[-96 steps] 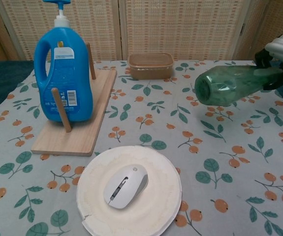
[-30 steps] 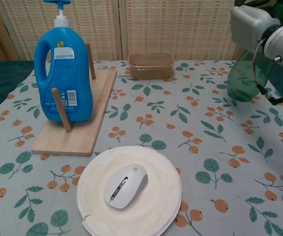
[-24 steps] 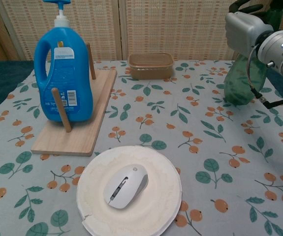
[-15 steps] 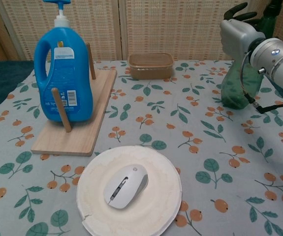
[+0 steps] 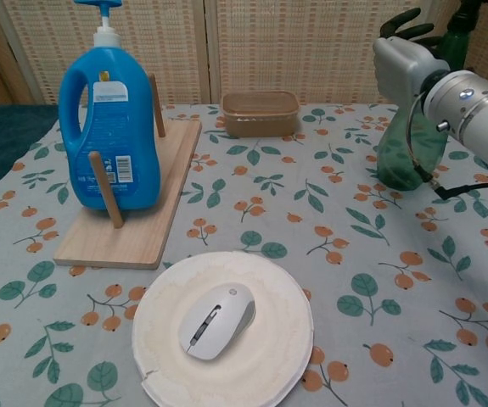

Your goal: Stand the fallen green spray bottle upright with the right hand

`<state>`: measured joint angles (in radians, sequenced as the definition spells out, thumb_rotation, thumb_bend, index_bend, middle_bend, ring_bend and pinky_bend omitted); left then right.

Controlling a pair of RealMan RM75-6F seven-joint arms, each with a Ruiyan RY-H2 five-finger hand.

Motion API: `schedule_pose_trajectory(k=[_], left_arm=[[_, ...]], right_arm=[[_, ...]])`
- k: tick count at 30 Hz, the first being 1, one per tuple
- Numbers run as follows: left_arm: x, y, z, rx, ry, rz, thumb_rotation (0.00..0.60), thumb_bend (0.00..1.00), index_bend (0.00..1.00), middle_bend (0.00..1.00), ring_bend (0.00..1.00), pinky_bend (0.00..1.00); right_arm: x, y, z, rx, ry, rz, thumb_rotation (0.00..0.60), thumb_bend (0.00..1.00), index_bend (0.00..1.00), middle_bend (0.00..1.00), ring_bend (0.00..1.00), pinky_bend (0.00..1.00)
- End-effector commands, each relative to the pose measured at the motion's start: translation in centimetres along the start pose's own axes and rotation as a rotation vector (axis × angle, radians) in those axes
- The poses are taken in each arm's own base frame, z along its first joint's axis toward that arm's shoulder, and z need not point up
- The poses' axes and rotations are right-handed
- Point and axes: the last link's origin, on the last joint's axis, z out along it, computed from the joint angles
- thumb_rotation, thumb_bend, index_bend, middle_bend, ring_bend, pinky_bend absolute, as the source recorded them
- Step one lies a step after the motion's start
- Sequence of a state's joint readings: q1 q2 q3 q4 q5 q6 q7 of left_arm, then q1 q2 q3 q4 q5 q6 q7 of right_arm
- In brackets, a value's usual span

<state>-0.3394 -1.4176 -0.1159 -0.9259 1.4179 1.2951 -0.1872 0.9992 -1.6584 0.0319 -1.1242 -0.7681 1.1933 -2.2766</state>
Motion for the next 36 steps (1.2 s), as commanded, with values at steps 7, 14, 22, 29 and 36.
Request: schedule_pose_trajectory(k=[7, 14, 22, 29, 36], left_arm=[[0.0, 0.0, 0.0, 0.0, 0.0, 0.0, 0.6, 0.27, 0.0, 0.0, 0.0, 0.0], [0.0, 0.0, 0.0, 0.0, 0.0, 0.0, 0.6, 0.27, 0.0, 0.0, 0.0, 0.0], [0.0, 0.0, 0.0, 0.0, 0.0, 0.0, 0.6, 0.27, 0.0, 0.0, 0.0, 0.0], [0.0, 0.0, 0.0, 0.0, 0.0, 0.0, 0.6, 0.27, 0.0, 0.0, 0.0, 0.0], [0.0, 0.0, 0.0, 0.0, 0.0, 0.0, 0.6, 0.23, 0.0, 0.0, 0.0, 0.0]], right_arm=[[0.2, 0.7, -0.2, -0.009, -0.035, 0.004, 0.6, 0.0, 0.59, 0.59, 0.29, 0.2], [0.4, 0.7, -0.4, -0.007, -0.048, 0.008, 0.6, 0.0, 0.33, 0.4, 0.13, 0.09], [0.6, 0.7, -0.4, -0.012, -0.062, 0.025, 0.6, 0.0, 0.13, 0.25, 0.01, 0.02], [1.5, 1.3, -0.3, -0.021, -0.043, 0.065, 0.6, 0.0, 0.0, 0.12, 0.0, 0.0], [4.3, 1.7, -1.0, -0.016, -0.009, 0.13, 0.6, 0.0, 0.0, 0.11, 0.0, 0.0]])
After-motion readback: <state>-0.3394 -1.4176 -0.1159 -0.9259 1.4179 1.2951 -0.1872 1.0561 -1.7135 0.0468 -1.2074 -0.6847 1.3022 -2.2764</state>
